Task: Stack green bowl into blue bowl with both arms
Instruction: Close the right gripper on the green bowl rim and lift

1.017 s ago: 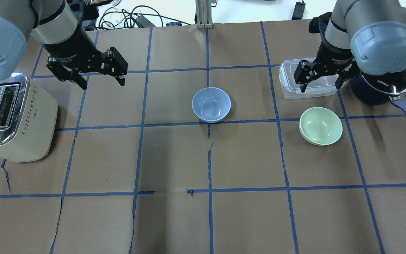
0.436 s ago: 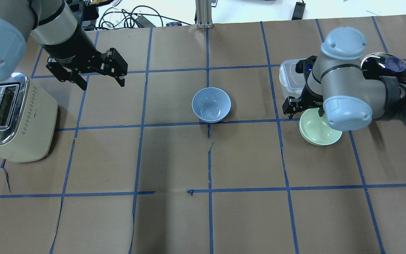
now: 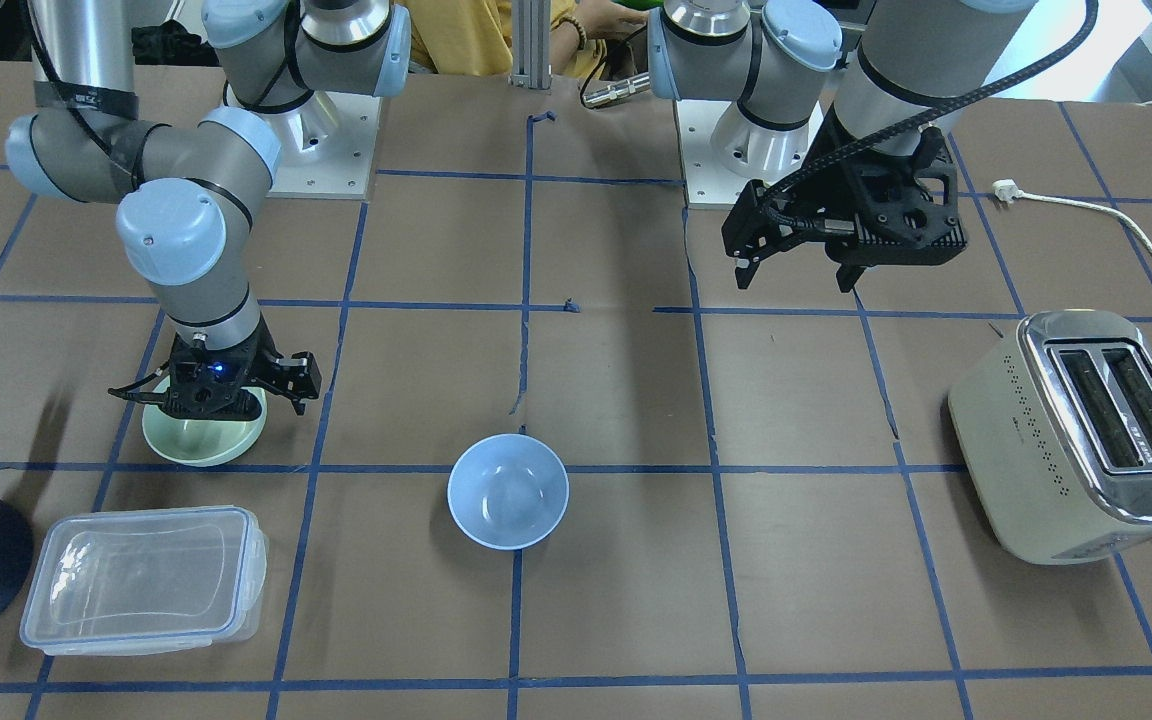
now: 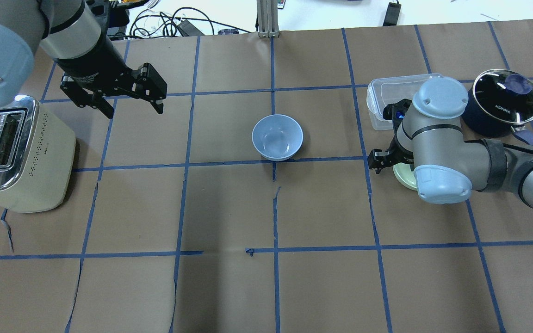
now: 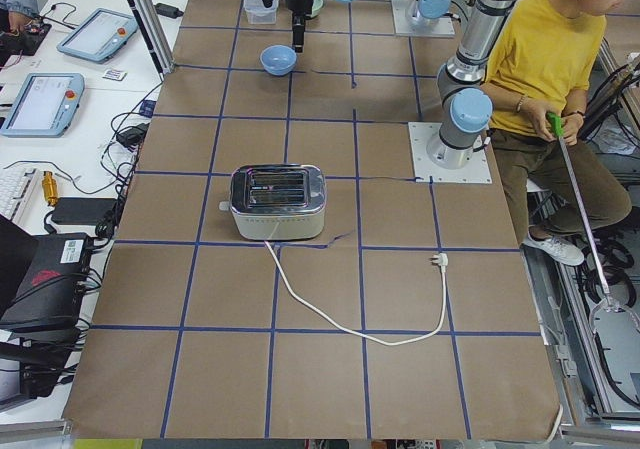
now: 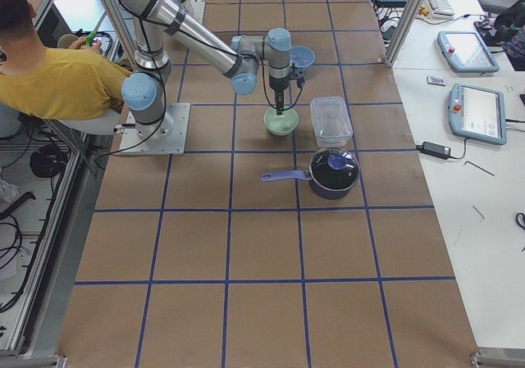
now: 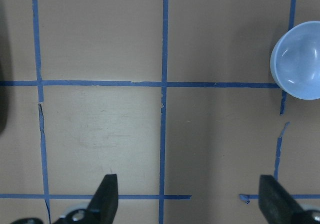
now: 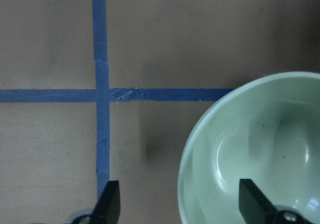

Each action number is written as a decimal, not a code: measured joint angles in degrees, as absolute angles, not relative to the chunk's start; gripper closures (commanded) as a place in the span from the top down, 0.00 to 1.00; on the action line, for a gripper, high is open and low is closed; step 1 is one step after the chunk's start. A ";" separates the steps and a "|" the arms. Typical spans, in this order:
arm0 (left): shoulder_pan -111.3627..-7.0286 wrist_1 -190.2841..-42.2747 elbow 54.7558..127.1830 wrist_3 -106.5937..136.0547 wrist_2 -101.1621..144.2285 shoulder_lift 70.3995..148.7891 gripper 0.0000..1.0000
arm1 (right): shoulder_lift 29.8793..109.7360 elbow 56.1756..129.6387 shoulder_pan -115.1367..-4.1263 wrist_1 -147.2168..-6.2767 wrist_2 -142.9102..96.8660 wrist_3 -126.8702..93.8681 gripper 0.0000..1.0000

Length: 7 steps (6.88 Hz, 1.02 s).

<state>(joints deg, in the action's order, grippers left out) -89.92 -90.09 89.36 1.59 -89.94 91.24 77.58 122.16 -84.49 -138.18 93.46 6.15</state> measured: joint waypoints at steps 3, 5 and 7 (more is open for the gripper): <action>-89.91 -89.97 89.49 1.50 -89.91 91.10 1.00 | 77.53 122.42 -84.32 -138.28 94.28 5.92 0.00; -89.91 -89.92 89.59 1.49 -89.89 91.00 1.00 | 78.04 121.08 -84.46 -138.02 94.57 4.85 0.00; -89.91 -89.91 89.68 1.49 -89.83 90.97 1.00 | 78.56 118.14 -86.09 -136.49 94.10 -1.65 0.00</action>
